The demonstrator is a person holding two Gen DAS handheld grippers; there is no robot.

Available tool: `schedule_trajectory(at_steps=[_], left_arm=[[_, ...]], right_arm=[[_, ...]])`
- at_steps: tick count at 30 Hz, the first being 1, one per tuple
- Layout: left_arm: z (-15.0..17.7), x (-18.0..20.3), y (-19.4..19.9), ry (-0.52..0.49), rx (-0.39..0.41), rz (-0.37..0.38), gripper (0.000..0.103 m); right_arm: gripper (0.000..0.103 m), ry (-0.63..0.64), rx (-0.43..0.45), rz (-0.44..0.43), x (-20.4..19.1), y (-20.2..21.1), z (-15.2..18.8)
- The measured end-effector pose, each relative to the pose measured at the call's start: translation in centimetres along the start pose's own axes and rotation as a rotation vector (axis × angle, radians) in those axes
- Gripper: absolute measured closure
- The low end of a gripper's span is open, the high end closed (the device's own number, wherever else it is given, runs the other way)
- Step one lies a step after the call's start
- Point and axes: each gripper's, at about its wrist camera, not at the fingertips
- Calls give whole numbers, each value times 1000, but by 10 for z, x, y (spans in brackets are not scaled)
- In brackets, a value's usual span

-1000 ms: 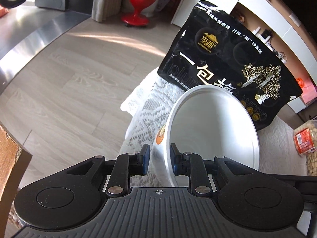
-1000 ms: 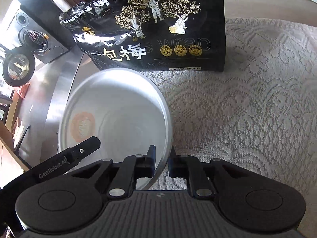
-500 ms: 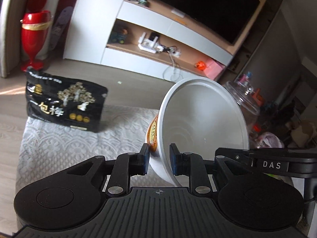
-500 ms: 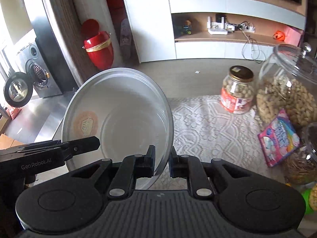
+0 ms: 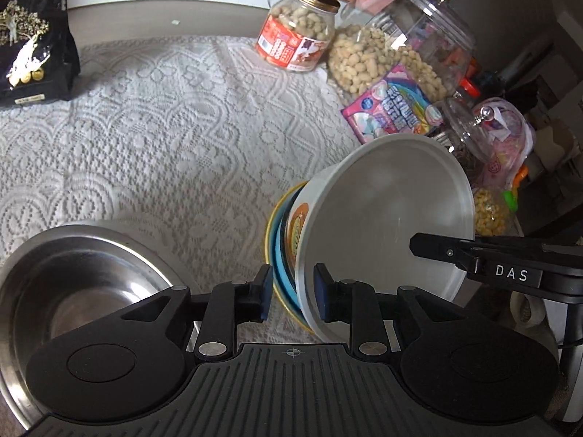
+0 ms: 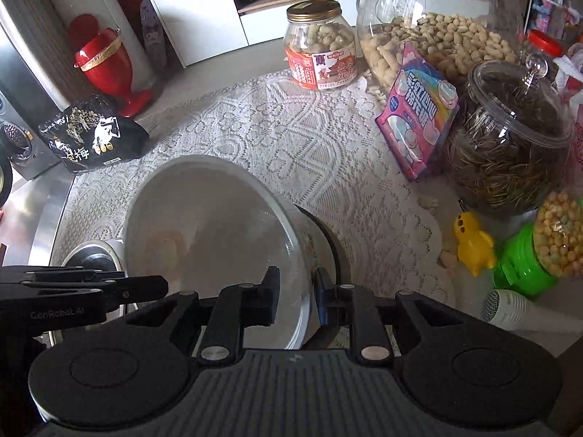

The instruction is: Organize plates and bowls

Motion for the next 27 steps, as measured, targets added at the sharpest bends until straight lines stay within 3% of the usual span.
schedule_trajectory(at_steps=[6, 11, 15, 21, 27], left_arm=[[-13, 6, 28, -21, 84, -47, 76], [-9, 5, 24, -7, 94, -58, 76], [-7, 6, 19, -6, 103, -43, 76], [-11, 9, 14, -44, 102, -65, 76], [-5, 14, 20, -84, 126, -96, 76]], right_arm=[[71, -18, 43, -13, 6, 9, -5], [71, 0, 179, 86, 6, 22, -2], [85, -58, 111, 72, 15, 2, -6], [85, -67, 38, 52, 18, -24, -1], [82, -69, 86, 56, 21, -4, 5]])
Point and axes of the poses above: each gripper's, at about its wrist camera, not at the fingertips, and y roughly against the way its jaws point, x to its right, z to its underside, and after that the axes turned 9 degrees about z, right-handed
